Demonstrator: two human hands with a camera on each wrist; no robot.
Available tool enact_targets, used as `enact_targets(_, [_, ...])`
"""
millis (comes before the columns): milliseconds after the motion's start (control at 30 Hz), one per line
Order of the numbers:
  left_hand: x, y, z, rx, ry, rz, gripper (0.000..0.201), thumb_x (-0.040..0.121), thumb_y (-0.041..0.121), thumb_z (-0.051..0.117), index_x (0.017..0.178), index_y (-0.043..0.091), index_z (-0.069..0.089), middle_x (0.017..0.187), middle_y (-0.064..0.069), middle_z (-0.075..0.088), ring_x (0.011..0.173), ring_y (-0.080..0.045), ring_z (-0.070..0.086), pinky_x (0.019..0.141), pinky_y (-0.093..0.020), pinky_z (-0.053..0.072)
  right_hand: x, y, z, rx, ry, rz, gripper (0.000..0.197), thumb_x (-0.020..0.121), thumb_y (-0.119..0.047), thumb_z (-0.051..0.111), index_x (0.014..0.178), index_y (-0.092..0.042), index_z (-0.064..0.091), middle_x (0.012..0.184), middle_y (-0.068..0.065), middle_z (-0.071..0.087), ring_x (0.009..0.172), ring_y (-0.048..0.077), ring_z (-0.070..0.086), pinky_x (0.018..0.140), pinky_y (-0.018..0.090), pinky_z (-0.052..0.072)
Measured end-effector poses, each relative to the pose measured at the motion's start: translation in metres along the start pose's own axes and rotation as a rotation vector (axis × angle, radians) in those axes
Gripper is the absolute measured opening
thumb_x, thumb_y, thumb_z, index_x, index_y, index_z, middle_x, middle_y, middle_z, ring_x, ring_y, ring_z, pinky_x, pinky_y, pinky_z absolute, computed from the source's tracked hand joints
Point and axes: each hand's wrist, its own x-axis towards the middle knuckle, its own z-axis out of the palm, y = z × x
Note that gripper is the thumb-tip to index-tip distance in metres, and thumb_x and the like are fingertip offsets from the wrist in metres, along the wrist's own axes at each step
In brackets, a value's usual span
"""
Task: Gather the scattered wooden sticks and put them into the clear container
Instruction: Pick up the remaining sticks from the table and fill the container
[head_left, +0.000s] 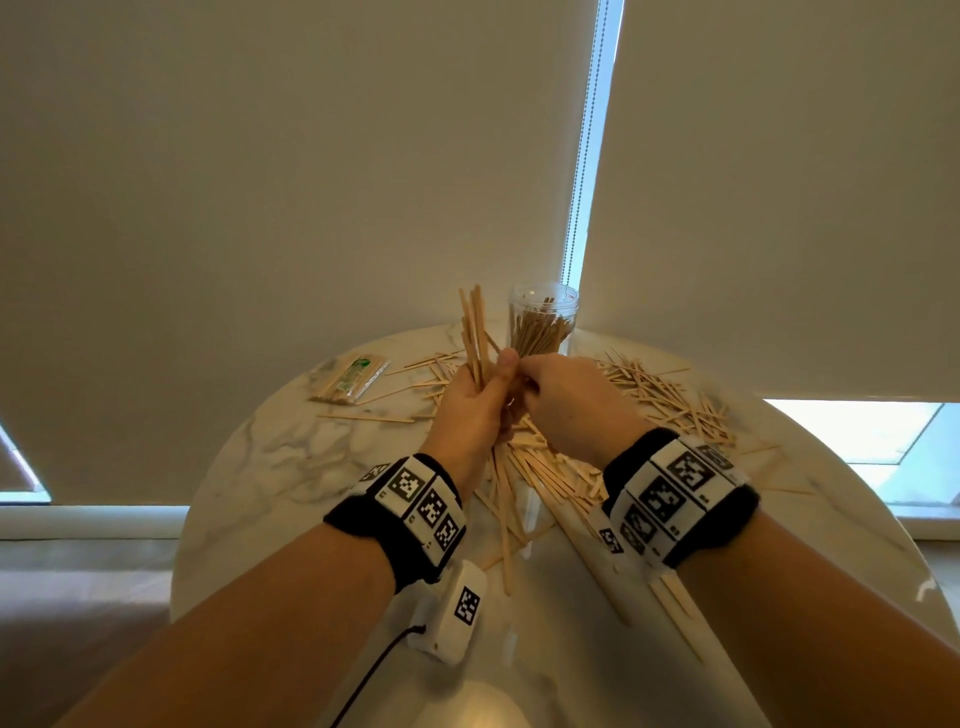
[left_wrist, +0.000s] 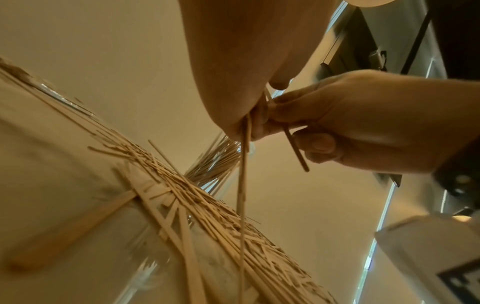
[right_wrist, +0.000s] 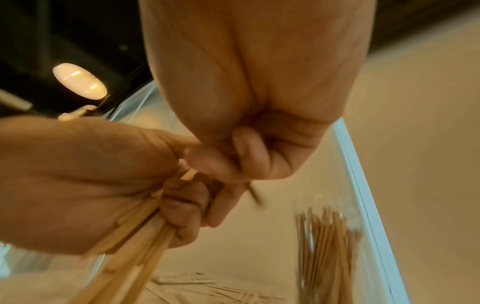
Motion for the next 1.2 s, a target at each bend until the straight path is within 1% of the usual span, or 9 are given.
enact_targets(200, [0.007,0.006,-0.003,-0.057,0.19,-0.059,0.027,0.107,0.034,0.044,0.111,0.01,0.055,0.079,0.0,0.06,0.059,-0.01,0.058,0.051,-0.025,0.048,-0.017,-0.007,0.003,0.022,-0.137,-0.132,0.034,0.104,-0.038,0.046,0.136,-0.03,0.054,0.1,-0.004,0.07,0.081,0.013,0.066,0.081,0.033,0.056])
enact_targets(367, [0.013,0.023,-0.004,-0.231,0.259,-0.02,0.017,0.108,0.029,0.042,0.1,0.016,0.05,0.065,0.002,0.05,0.054,-0.009,0.042,0.049,-0.024,0.036,-0.033,-0.009,0.018,-0.059,-0.364,-0.022,0.024,0.097,-0.04,0.06,0.094,-0.016,0.063,0.083,0.0,0.069,0.073,0.014,0.066,0.071,0.03,0.054])
enact_targets(500, [0.008,0.031,-0.003,-0.369,0.192,-0.009,0.021,0.107,0.031,0.043,0.097,0.014,0.05,0.062,0.003,0.041,0.056,-0.012,0.045,0.058,-0.029,0.048,-0.034,0.0,0.031,0.146,-0.267,0.082,0.019,0.102,-0.021,0.051,0.097,-0.013,0.068,0.084,0.0,0.074,0.068,0.012,0.067,0.061,0.02,0.053])
enact_targets(600, [0.007,0.036,-0.006,-0.449,0.137,-0.018,0.017,0.105,0.033,0.046,0.101,0.017,0.05,0.065,0.002,0.043,0.054,-0.013,0.048,0.063,-0.033,0.055,-0.038,0.004,0.029,0.227,-0.21,0.095,0.021,0.101,-0.026,0.055,0.09,-0.018,0.071,0.08,-0.004,0.075,0.056,0.005,0.062,0.058,0.018,0.051])
enact_targets(767, [0.004,0.032,-0.002,-0.452,0.1,-0.01,0.015,0.105,0.031,0.048,0.103,0.016,0.049,0.066,0.004,0.039,0.053,-0.008,0.036,0.057,-0.028,0.045,-0.043,0.005,0.02,0.349,-0.169,0.088,0.023,0.098,-0.028,0.061,0.083,-0.016,0.074,0.073,-0.01,0.076,0.051,0.006,0.063,0.056,0.022,0.052])
enact_targets(900, [-0.001,0.029,0.006,-0.323,0.099,-0.017,0.021,0.105,0.037,0.047,0.101,0.016,0.046,0.063,0.006,0.036,0.048,-0.007,0.03,0.042,-0.02,0.033,-0.043,-0.002,0.022,0.374,-0.187,0.088,0.021,0.091,-0.035,0.07,0.087,-0.014,0.073,0.074,-0.003,0.075,0.062,0.018,0.072,0.066,0.035,0.061])
enact_targets(967, [0.001,0.036,-0.002,-0.277,0.129,0.005,0.027,0.103,0.044,0.047,0.095,0.018,0.047,0.063,0.007,0.035,0.048,-0.006,0.027,0.04,-0.02,0.025,-0.044,-0.001,0.021,0.264,-0.263,0.171,0.034,0.085,-0.048,0.073,0.093,-0.016,0.069,0.077,0.002,0.075,0.063,0.016,0.071,0.069,0.035,0.061])
enact_targets(1100, [0.005,0.044,-0.018,-0.203,0.185,0.035,0.038,0.098,0.057,0.048,0.082,0.022,0.044,0.061,0.007,0.032,0.047,-0.008,0.023,0.038,-0.022,0.023,-0.042,-0.014,0.035,-0.181,-0.527,0.177,0.059,0.078,-0.07,0.067,0.08,-0.011,0.064,0.074,0.002,0.067,0.068,0.016,0.062,0.07,0.03,0.052])
enact_targets(1200, [0.005,0.042,-0.025,-0.171,0.223,0.037,0.04,0.098,0.057,0.047,0.081,0.022,0.042,0.06,0.007,0.031,0.044,-0.008,0.023,0.036,-0.021,0.023,-0.033,-0.029,0.049,-0.331,-0.562,0.133,0.057,0.081,-0.06,0.072,0.106,-0.009,0.066,0.1,0.004,0.067,0.095,0.022,0.062,0.088,0.037,0.054])
